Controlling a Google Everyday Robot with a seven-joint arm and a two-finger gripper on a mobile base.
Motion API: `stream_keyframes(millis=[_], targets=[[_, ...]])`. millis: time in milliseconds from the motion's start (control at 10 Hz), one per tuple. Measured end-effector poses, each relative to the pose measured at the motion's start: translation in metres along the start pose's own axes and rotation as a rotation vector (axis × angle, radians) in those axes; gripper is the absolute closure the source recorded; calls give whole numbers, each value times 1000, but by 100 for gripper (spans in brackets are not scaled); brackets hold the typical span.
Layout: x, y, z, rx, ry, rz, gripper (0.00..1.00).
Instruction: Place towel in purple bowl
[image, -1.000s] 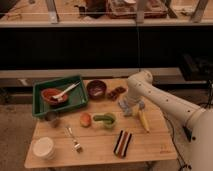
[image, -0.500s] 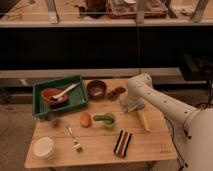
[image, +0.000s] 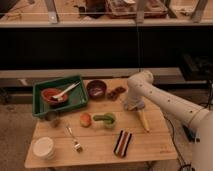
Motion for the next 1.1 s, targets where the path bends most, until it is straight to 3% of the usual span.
stream_keyframes(millis=[300,600,800,1000,1100], targets=[[-18,-23,-61,47,30,-89,100],[-52,-63,-81,120,-9,-223,100],[-78,-100,-81,214,-71,-320,100],[-91,-135,-76,355,-143,-404,100],[-101,-146,-73,413,-158,-439,100]])
